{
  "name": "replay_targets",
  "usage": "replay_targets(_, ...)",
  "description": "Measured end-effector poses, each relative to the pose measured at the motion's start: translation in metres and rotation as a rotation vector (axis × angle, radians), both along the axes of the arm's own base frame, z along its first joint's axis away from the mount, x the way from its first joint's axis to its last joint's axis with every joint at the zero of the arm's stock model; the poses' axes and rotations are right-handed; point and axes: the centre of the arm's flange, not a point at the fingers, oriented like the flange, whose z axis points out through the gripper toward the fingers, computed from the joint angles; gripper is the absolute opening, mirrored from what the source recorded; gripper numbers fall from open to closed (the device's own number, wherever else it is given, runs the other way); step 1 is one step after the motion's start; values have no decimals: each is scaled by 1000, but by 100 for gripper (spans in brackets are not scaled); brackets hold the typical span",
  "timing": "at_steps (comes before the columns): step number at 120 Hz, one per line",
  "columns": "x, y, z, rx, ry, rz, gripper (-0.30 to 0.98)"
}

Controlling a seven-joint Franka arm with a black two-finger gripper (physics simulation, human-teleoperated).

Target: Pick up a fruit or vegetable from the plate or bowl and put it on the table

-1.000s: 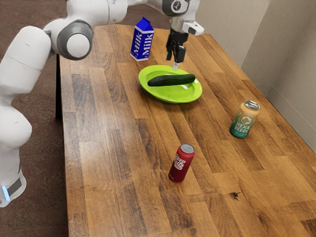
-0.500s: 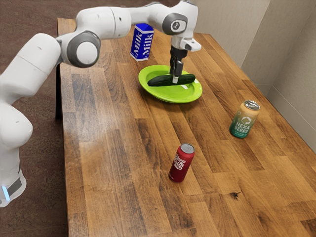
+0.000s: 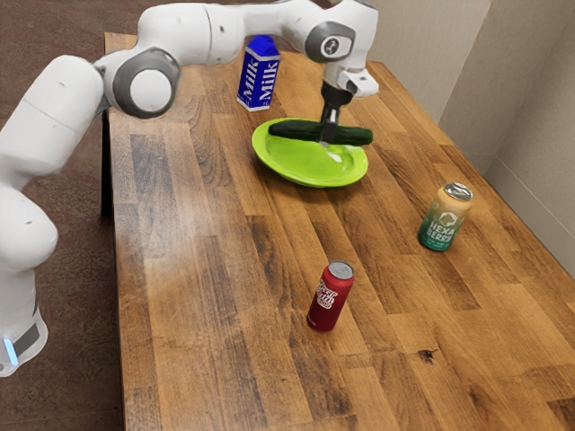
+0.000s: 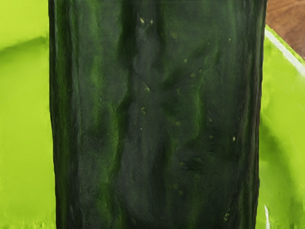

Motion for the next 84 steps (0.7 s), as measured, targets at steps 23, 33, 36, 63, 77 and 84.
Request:
replay_targets(23,-17,-166,39,115,77,-166,16)
replay_targets(33,-21,-206,15,93,140,-185,15)
replay_targets(36,-22,-218,11,88,151,-190,15)
replay_targets(63,-28,-252,-23,48,232,-123,44)
replay_targets(77,-30,-253,-22,47,234,-76,58)
replay_targets(84,-37,-254,4,84,193,-44,61)
